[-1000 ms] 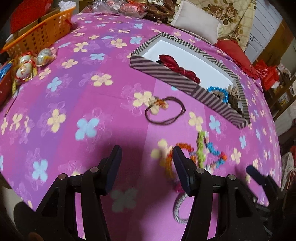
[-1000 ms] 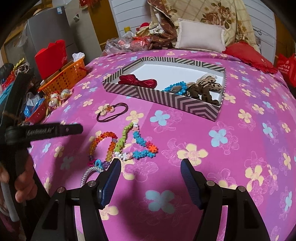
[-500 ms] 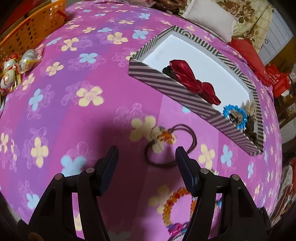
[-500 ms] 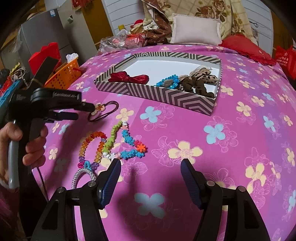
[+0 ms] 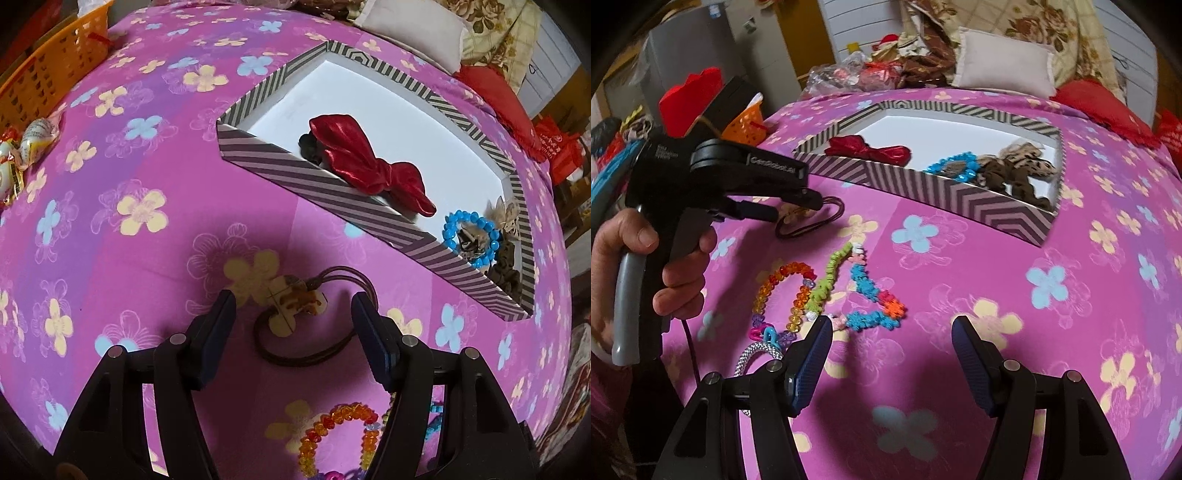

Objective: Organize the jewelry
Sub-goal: 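Move the left tool to the brown hair tie while the right tool reaches the beaded strands, then close the left tool on the flower-charm hair tie while the right tool grasps the teal beaded strand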

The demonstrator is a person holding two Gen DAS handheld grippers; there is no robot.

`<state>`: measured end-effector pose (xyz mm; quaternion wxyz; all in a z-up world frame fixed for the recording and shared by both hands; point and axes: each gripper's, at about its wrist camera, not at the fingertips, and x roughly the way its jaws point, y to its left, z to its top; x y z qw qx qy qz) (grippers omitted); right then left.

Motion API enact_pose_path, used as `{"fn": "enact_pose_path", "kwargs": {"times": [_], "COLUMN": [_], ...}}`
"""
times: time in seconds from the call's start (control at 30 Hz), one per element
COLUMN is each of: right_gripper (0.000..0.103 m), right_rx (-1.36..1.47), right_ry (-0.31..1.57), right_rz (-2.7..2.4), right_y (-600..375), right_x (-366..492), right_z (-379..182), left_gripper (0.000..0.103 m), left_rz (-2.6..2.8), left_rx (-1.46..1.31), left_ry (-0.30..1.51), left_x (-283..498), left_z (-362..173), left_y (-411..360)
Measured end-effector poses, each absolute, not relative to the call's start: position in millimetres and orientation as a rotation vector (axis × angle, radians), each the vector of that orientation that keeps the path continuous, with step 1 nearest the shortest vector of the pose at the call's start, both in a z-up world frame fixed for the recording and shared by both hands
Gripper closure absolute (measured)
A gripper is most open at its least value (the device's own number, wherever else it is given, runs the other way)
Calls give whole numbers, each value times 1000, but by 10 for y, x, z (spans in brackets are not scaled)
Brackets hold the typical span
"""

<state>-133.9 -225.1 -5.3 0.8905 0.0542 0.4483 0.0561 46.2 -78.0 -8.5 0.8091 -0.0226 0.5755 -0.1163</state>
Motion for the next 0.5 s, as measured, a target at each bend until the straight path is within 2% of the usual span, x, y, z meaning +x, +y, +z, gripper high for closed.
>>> {"fn": "enact_pose_path", "kwargs": {"times": [0.3,0.43,0.47,0.5], "right_gripper": [38,38,40,48], "right_rx": [67,13,-9,-43], "right_ry": [936,946,941,929], "right_rz": [93,95,91,81], "right_y": [-2227,-2193,-2174,-2148], "right_x": [-1132,-1061,-1049,-1040], "right_z": [-124,-170,-178,-186], "left_gripper": [28,28,28,28], "left_rz": [-203,-180,-179,-178], "left_rx": [45,98,106,106], "left_ry": [1233,1232,1233,1234], "left_x": [477,499,501,500], "left_z": [-129,-159,-163,-161], "left_y": [-952,-1023,-1034,-1030]}}
